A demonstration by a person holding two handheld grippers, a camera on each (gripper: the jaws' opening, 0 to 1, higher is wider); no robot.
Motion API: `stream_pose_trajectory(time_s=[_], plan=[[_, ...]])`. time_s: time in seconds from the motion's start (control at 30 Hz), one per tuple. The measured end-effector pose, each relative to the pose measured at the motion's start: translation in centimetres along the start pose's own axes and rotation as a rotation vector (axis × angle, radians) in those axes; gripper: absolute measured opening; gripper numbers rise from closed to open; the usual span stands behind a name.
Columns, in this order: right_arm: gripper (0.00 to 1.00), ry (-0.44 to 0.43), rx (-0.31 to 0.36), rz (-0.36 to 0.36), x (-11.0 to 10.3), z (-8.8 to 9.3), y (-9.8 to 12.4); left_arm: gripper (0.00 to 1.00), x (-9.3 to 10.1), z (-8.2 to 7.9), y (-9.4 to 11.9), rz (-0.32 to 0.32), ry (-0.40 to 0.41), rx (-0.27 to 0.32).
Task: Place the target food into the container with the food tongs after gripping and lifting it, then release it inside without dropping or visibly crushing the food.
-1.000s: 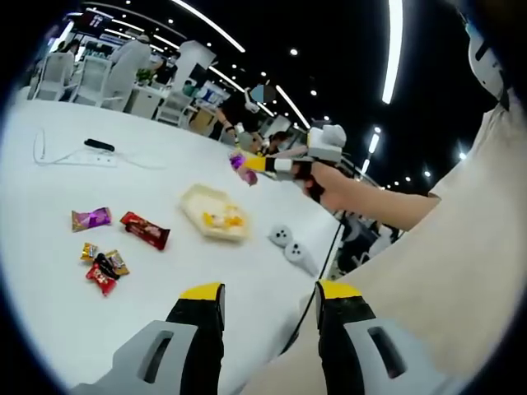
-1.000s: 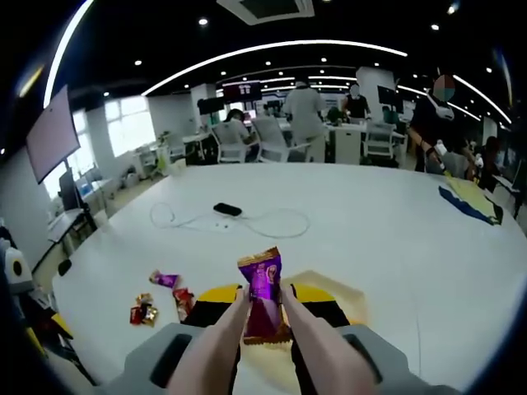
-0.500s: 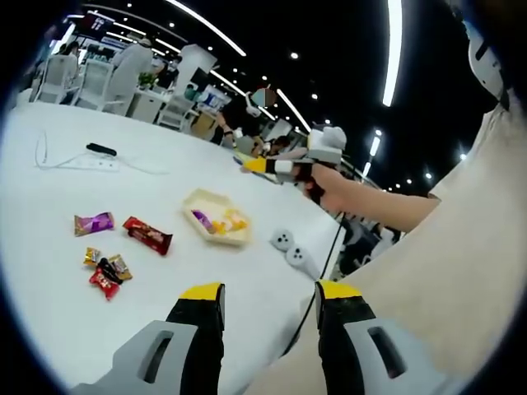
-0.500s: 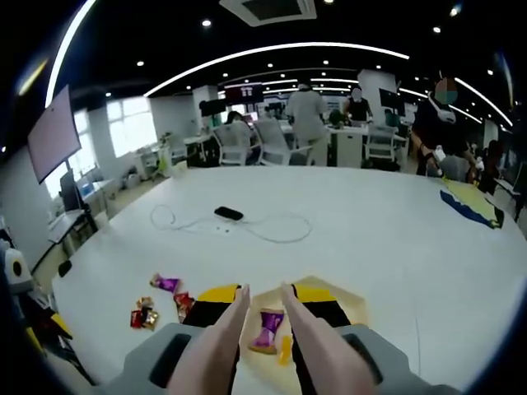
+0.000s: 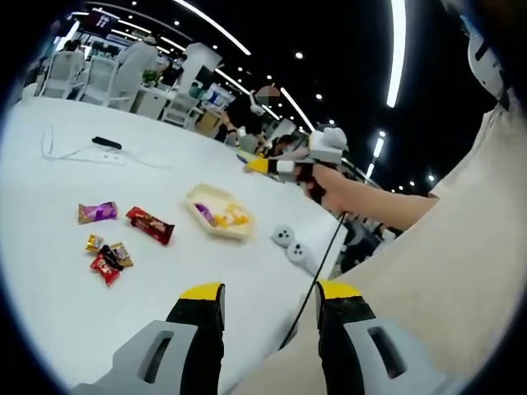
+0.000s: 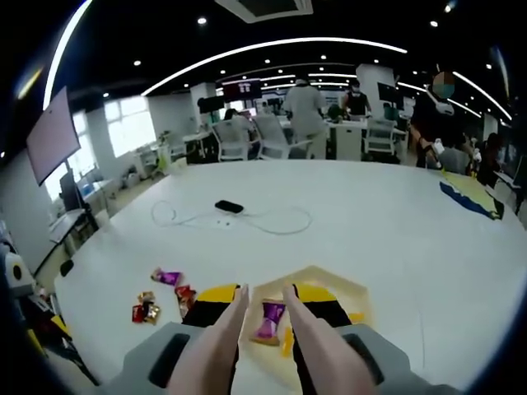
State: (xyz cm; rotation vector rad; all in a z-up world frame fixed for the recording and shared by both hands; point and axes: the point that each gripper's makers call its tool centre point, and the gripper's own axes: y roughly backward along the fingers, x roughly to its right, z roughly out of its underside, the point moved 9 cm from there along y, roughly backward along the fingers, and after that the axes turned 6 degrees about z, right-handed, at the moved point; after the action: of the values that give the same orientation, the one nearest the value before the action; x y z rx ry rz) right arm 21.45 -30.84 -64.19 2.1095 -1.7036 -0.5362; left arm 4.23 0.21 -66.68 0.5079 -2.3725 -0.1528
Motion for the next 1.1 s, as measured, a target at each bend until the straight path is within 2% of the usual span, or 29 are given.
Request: stream_pose_trajectory(time_s=[0.37, 0.73, 1.1], plan=[[0.24, 0.042, -0.012, -0.058, -2.5, -0.3, -1.0, 0.43, -0.1, 0.2, 0.6, -0.018, 0.007, 0.019], [0.25, 0.087, -0.05, -0.123, -5.3, 0.6, -1.9, 0.43, -0.2, 0.9, 1.7, -0.045, 0.026, 0.048], [0.25, 0.155, -0.063, -0.197, -8.1, 0.0, -2.8, 0.43, -0.4, 1.1, 2.9, -0.067, 0.035, 0.07]])
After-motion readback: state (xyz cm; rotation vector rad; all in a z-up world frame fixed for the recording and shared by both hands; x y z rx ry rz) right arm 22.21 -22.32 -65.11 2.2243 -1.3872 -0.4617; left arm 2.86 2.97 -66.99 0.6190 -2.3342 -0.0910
